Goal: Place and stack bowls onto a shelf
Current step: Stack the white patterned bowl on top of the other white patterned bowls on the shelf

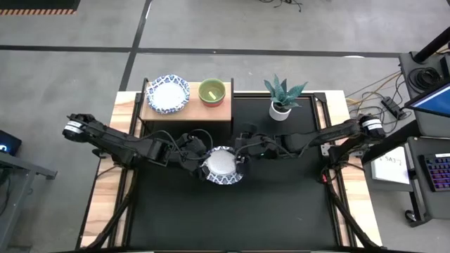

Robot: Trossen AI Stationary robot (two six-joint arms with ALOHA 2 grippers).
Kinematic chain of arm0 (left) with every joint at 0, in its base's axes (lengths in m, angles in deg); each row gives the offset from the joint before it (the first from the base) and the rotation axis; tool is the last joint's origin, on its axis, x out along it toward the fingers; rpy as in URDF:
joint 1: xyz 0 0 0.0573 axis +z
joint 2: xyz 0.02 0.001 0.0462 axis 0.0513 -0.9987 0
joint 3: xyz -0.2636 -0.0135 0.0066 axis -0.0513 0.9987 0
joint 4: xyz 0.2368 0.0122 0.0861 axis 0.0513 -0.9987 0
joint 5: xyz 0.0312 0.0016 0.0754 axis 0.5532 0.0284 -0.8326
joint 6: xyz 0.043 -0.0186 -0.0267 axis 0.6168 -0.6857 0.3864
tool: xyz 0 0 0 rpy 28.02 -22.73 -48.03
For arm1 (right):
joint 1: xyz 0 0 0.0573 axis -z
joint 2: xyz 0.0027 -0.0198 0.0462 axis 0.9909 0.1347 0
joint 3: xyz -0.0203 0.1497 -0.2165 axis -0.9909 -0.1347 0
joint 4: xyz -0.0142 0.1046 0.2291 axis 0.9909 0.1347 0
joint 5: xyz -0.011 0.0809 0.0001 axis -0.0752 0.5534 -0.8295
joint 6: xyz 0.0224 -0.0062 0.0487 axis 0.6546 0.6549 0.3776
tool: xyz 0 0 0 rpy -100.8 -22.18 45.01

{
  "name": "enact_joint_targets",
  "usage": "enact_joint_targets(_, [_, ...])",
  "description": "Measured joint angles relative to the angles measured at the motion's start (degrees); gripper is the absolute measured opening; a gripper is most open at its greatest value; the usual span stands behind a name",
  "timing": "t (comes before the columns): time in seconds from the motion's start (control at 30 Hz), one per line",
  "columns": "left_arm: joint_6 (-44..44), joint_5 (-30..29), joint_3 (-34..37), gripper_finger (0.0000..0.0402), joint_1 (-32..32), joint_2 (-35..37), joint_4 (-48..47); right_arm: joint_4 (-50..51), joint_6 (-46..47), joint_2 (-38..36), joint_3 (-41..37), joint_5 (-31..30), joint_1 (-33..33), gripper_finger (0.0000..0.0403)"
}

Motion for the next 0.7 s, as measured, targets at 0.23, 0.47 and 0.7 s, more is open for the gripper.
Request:
enact_joint_targets(0.23, [4.94,-0.30,-1.46,0.0000,0.00,7.34,-1.42,4.33,0.91,-11.55,-1.63,4.30,-0.04,0.0159])
enact_joint_targets(0.47, [11.16,-5.74,-4.60,0.0000,1.09,18.13,-5.73,4.61,4.45,-24.66,-7.78,8.80,-0.04,0.0159])
enact_joint_targets(0.7, [12.63,-15.83,-11.43,0.0000,4.73,26.26,-19.28,2.70,8.89,-31.80,-14.83,8.90,-0.02,0.0157])
